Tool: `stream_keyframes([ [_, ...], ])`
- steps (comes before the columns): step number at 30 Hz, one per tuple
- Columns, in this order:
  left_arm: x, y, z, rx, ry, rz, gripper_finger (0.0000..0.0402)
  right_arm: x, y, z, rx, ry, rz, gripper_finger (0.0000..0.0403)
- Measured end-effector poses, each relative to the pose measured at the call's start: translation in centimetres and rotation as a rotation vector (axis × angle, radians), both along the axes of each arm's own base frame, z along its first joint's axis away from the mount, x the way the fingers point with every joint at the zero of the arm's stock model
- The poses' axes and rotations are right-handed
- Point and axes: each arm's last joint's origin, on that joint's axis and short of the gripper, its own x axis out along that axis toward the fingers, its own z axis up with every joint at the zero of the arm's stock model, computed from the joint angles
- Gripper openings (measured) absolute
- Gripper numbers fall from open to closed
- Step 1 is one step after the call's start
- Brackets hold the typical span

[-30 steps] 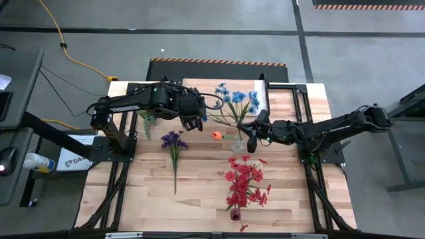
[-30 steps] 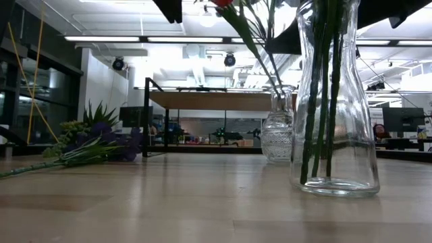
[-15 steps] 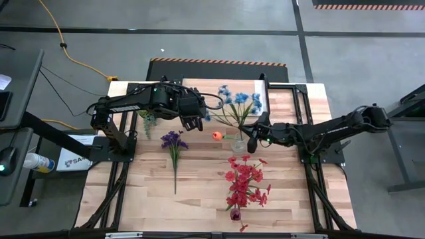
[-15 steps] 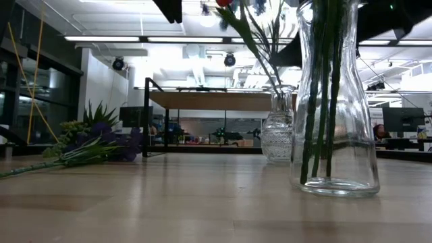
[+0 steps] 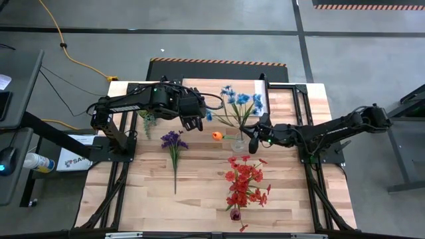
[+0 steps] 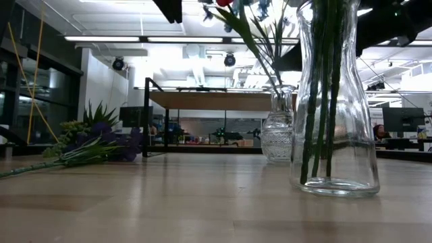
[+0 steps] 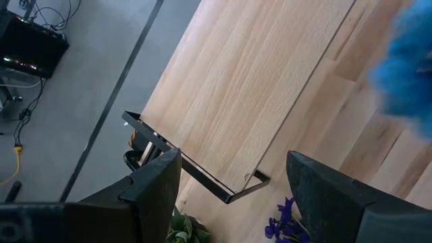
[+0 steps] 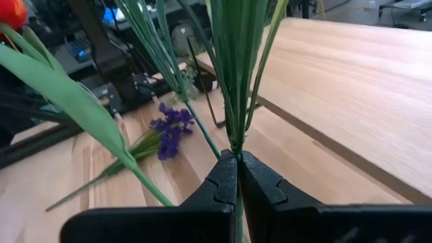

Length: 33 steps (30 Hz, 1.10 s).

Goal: Pick and place flowers into a vace then onto a shelf
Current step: Put the blue flowers into the top transparent vase

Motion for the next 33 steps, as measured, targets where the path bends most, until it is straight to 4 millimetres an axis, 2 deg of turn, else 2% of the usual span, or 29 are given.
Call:
stream_keyframes([
  [15, -0.01, 0.02, 0.02, 0.009, 0.0, 0.003, 0.0301, -0.09, 0.06, -0.42, 0.02, 0.041, 0.021, 0.0006],
  [33, 0.0, 0.02, 0.01, 0.008, 0.0, 0.003, 0.0301, -0.08, 0.07, -0.42, 0.02, 0.04, 0.025, 0.0096],
])
